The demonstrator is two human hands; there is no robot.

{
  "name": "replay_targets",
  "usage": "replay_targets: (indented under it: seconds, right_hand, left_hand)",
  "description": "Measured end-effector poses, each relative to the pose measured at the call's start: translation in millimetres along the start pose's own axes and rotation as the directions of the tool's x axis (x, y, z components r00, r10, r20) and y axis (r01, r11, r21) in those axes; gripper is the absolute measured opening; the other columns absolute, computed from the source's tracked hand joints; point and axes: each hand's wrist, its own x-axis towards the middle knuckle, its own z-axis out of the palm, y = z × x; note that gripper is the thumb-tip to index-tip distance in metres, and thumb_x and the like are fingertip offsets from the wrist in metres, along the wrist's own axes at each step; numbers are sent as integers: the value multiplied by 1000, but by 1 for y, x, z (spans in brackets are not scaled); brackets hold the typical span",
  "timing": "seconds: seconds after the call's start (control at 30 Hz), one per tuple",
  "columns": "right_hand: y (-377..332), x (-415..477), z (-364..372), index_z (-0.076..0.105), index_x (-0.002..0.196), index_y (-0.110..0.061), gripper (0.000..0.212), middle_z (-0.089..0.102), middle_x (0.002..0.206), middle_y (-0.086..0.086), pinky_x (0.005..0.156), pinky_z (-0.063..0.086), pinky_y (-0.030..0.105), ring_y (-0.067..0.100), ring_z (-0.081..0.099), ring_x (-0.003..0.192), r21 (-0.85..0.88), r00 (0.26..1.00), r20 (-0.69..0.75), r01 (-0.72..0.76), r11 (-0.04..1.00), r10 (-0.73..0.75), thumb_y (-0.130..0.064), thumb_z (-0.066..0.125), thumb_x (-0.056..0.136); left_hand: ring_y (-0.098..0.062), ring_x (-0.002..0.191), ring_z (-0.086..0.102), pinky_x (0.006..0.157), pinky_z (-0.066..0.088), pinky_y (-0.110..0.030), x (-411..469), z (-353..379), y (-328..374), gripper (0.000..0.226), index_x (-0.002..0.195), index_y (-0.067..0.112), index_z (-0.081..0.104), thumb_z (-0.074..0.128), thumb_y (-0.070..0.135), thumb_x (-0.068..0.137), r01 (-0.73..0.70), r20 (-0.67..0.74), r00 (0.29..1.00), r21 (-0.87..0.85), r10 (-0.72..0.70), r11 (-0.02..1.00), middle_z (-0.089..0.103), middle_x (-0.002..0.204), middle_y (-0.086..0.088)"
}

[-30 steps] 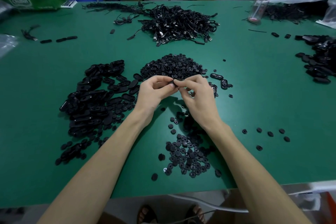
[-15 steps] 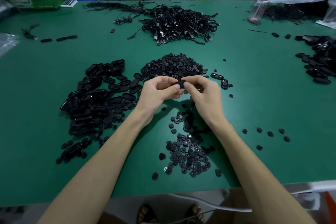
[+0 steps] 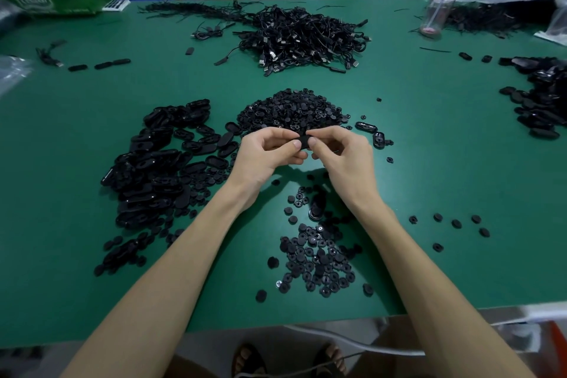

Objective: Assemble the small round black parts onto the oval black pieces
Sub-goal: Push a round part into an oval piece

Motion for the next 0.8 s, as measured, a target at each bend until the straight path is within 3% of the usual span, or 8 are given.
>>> replay_targets:
  seconds: [0.17,0.43,0.8]
  right_hand:
    - [1,0,0,78,106,-15,12,75,83,-5,75,54,27,16,70,81,7,1000,-7,-6,1000,6,-17,71,97]
    - [-2,-2,-1,79,105,-14,11,74,87,-7,73,48,13,-2,64,76,3,1000,4,27,1000,-27,-15,72,95]
    - [-6,-7,5,79,101,-16,12,72,91,-3,75,49,17,6,64,81,-131,990,-1,141,981,-142,-10,72,94]
  left_hand:
    - [-27,84,77,80,61,-30,-1,-1,2,18,109,-2,70,75,4,93,4,10,1000,-17,-4,1000,78,93,-19]
    - [-27,83,77,80,62,-32,-1,0,3,18,110,-5,69,73,1,94,26,5,1000,6,-26,1000,78,92,-19]
    - [-16,67,73,70,59,-22,-5,4,8,13,101,2,71,66,-7,92,18,-27,1000,173,-14,985,77,78,-9]
